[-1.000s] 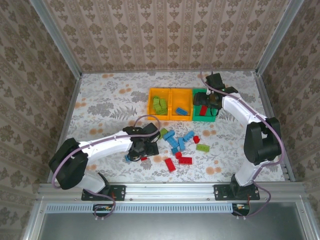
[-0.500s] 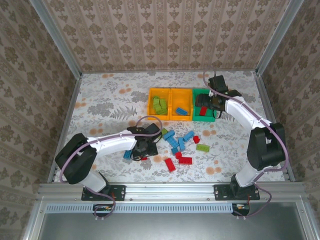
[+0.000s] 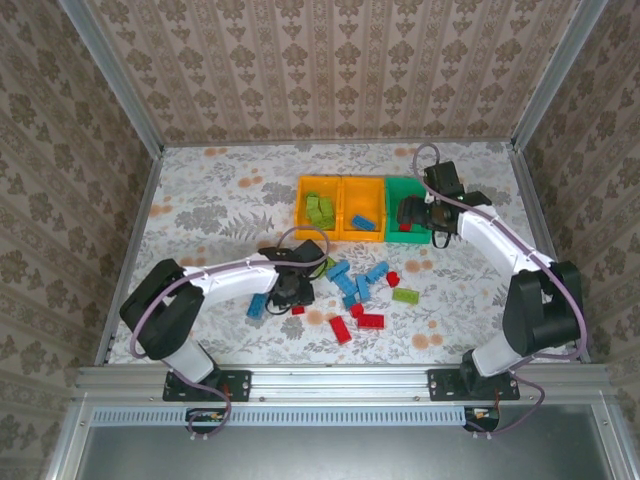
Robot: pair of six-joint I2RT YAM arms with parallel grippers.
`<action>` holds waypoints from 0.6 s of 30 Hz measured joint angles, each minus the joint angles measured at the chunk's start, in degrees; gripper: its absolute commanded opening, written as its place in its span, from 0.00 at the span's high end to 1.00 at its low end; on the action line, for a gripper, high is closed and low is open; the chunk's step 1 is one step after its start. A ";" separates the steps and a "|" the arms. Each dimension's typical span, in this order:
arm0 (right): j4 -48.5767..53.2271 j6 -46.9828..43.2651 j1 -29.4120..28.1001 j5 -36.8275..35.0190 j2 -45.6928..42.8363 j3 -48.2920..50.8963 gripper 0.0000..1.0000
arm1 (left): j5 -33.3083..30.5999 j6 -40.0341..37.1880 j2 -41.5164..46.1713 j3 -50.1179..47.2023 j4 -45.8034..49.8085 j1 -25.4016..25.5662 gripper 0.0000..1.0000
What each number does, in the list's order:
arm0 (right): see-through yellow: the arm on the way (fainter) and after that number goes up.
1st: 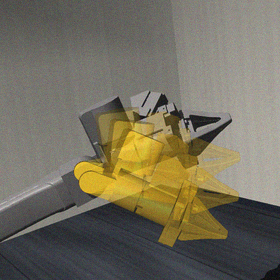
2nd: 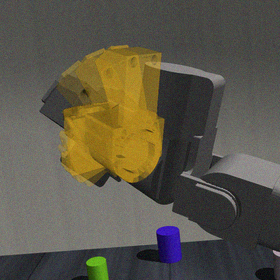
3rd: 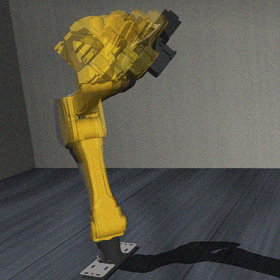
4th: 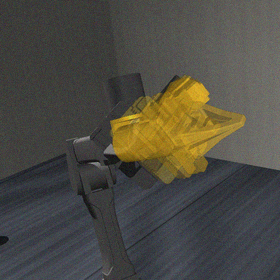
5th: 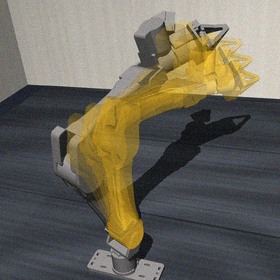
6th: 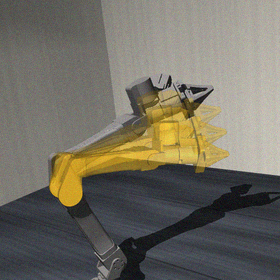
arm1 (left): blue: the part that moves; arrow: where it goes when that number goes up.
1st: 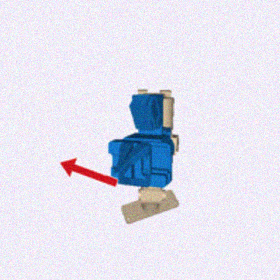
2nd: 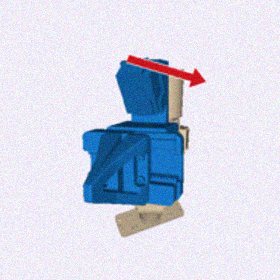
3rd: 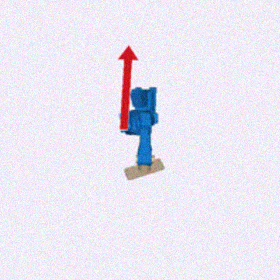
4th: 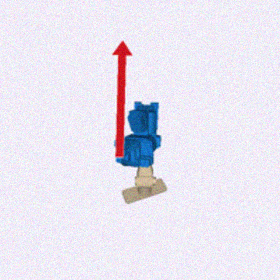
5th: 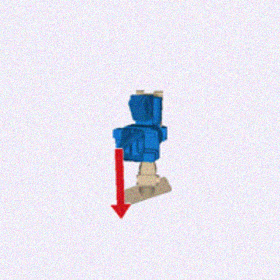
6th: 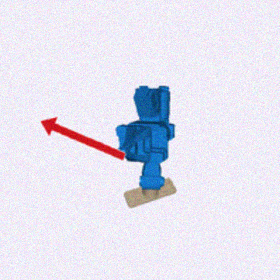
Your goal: Sort the legos into containers by color
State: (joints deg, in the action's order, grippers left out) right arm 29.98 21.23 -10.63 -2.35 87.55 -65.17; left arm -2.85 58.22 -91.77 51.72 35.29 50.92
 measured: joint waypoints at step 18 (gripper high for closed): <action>-3.58 4.44 2.56 3.54 -13.73 20.72 0.23 | 2.38 -23.78 -14.62 43.95 0.04 -3.61 0.71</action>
State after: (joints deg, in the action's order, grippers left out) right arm 26.39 25.67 -8.08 1.19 73.82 -44.45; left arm -0.47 34.44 -106.39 95.68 35.33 47.31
